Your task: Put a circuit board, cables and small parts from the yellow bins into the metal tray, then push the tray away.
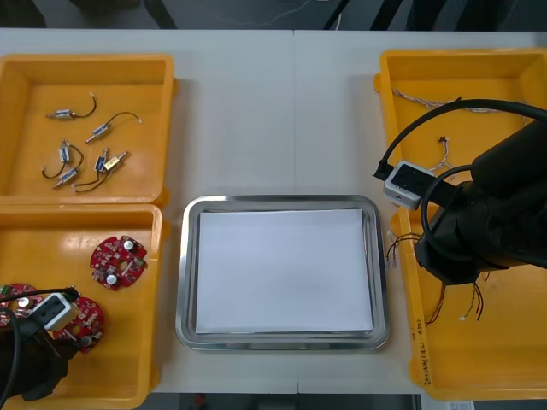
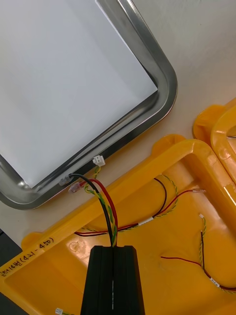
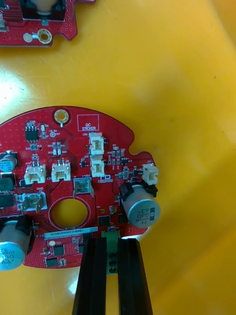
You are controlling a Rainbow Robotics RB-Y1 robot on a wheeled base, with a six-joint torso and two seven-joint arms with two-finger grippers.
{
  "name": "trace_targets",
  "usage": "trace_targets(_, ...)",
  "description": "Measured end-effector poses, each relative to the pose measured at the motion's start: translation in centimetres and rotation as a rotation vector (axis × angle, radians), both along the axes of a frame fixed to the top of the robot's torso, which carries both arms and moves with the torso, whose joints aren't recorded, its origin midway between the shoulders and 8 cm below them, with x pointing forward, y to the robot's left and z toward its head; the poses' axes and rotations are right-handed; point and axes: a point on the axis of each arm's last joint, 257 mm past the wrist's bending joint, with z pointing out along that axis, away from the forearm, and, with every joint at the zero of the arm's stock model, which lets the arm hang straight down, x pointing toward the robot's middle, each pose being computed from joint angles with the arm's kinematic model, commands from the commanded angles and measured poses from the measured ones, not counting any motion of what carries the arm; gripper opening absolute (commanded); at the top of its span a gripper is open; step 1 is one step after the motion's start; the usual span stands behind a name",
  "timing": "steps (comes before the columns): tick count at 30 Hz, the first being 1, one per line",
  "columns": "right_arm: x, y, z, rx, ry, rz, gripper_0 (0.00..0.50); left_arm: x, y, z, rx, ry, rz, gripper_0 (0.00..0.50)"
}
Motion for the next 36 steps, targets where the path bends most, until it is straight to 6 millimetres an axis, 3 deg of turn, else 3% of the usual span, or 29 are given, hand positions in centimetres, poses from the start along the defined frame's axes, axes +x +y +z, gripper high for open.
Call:
trace_targets(14, -0.1, 0.1, 0.0, 0.001, 0.001, 0.006, 0.000, -0.4, 0.4, 0.3, 0.031, 0.034, -0.012, 0.000)
trace_targets(25, -0.1, 0.1, 0.0, 0.002, 0.001, 0.006, 0.000, 1.1, 2.4, 3.9, 0.100, 0.040, -0.004, 0.000)
trace_targets(36, -0.1, 0.2, 0.0, 0.002, 0.001, 0.006, 0.000, 1.5, 1.0, 6.8, 0.110, 0.046, -0.031, 0.000)
